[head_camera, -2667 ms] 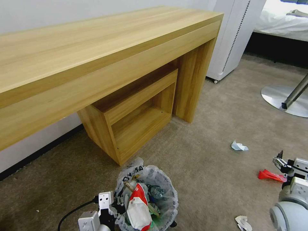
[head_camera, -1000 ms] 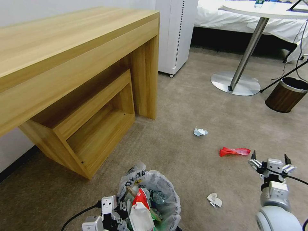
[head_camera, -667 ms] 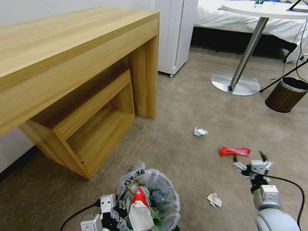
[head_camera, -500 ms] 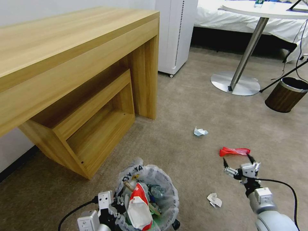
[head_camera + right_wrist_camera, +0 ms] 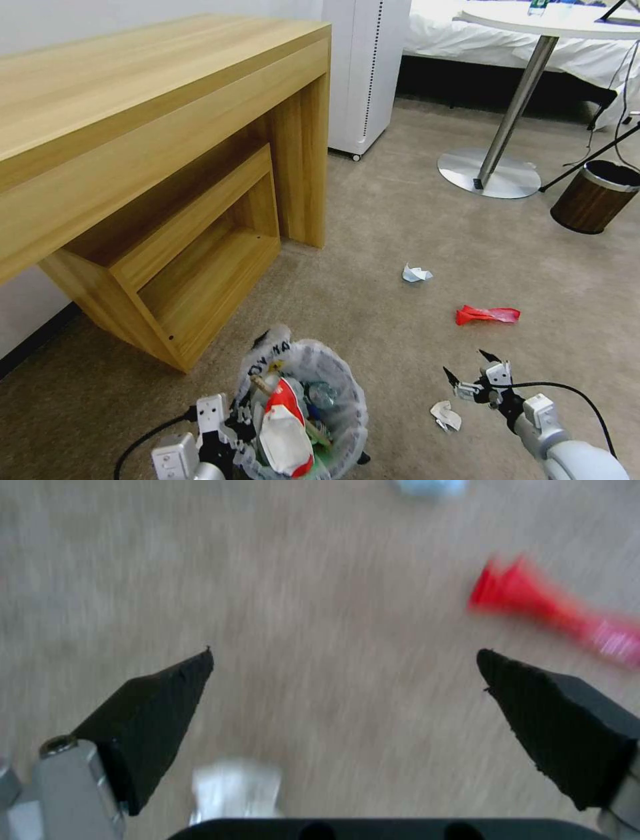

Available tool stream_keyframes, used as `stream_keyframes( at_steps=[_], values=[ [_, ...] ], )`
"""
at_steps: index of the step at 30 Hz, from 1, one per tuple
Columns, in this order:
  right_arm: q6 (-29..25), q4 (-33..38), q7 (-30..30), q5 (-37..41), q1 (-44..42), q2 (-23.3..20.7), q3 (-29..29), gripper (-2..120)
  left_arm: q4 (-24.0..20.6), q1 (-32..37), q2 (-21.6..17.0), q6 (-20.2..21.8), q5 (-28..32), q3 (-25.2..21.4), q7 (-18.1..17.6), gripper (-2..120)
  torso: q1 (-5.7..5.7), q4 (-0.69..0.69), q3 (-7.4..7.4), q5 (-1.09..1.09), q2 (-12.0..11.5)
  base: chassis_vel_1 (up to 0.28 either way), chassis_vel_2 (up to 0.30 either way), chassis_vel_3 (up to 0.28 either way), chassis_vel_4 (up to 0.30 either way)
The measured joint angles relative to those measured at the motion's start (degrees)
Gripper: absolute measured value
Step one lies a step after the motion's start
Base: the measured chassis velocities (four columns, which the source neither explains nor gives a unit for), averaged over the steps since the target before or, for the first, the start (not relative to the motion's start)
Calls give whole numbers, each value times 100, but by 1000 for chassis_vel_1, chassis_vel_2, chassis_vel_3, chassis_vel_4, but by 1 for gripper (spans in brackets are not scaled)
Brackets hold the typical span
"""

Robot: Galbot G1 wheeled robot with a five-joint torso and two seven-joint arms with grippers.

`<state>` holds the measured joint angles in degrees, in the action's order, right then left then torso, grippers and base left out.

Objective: Pick up the trash bin and place the garbage on the floor into it.

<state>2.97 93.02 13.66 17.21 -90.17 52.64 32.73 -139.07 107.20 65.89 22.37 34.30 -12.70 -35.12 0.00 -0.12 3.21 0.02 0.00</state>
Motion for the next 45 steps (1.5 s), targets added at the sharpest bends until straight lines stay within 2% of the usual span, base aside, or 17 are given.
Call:
stream_keyframes(
  at_steps=[3, 8, 45],
  values=[
    [270, -308, 158, -44, 20, 17, -136, 100, 60, 2, 5, 0, -24, 14, -1, 0, 0, -1, 0, -2, 0, 0, 0, 0, 0],
    [464, -667, -60, -226, 171, 151, -307, 100, 143, 2, 35, 0, -65, 22, -8, 0, 0, 0, 0, -1, 0, 0, 0, 0, 0],
    [83, -1591, -297, -501, 843, 637, -875, 100, 165, 302, 224, -84, -492, -13, 136, 0, 0, -1, 0, -2, 0, 0, 0, 0, 0]
  ],
)
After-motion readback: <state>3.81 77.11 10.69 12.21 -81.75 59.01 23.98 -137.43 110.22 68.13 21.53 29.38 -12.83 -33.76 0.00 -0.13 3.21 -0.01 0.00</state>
